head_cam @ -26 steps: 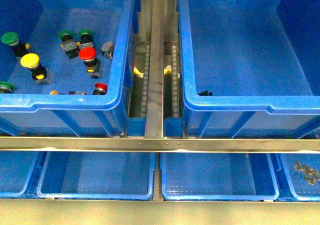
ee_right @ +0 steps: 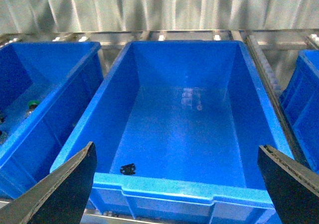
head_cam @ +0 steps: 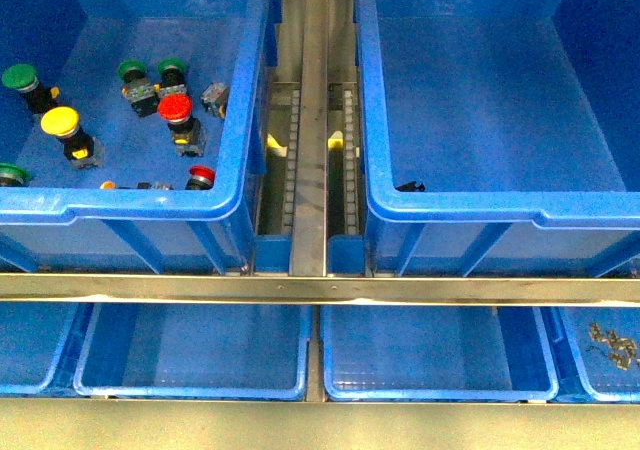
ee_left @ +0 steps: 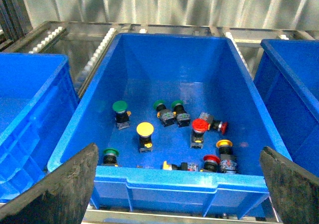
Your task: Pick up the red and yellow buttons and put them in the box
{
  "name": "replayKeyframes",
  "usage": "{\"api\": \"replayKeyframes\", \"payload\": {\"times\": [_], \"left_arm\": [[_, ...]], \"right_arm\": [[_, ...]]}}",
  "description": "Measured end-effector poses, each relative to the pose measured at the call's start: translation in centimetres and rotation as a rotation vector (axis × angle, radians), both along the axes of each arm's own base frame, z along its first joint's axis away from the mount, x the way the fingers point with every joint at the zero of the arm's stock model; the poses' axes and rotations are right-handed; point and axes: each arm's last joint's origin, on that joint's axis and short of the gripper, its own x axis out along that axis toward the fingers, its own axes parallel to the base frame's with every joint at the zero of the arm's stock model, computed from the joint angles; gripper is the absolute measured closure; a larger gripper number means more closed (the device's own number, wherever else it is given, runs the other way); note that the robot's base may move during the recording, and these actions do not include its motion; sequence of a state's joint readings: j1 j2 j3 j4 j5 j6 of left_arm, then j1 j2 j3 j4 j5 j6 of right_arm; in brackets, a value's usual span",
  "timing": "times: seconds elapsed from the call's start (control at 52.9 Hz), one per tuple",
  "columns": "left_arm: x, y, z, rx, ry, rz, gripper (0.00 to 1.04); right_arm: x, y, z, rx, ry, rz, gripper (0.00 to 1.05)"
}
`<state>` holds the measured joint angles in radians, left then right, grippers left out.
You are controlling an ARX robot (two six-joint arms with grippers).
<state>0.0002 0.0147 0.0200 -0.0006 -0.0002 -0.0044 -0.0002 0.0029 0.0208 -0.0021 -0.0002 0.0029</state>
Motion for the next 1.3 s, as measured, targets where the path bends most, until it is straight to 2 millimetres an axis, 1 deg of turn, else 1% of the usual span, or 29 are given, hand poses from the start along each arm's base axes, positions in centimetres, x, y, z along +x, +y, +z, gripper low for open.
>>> {"api": "replayKeyframes", "payload": {"times": [1.21, 1.229, 1.267, 1.305], "left_arm": [[0.0, 0.0, 0.0, 0.0, 0.0, 0.0, 0.08], [0.02, 0.01, -0.02, -0.01, 0.008, 0.006, 0.08], [0.1, 0.1, -0.2, -0.082, 0.145, 0.073, 0.08], [0.83, 0.41, 0.16, -0.175, 0.278, 0.118, 0.08]], "right_arm": [[0.0, 0.0, 0.0, 0.0, 0.0, 0.0, 0.07], [0.0, 0.0, 0.0, 0.0, 0.0, 0.0, 0.07], [0.0, 0.0, 0.0, 0.0, 0.0, 0.0, 0.07], [0.0, -0.01, 0.0, 0.0, 0.0, -0.002, 0.07]]}}
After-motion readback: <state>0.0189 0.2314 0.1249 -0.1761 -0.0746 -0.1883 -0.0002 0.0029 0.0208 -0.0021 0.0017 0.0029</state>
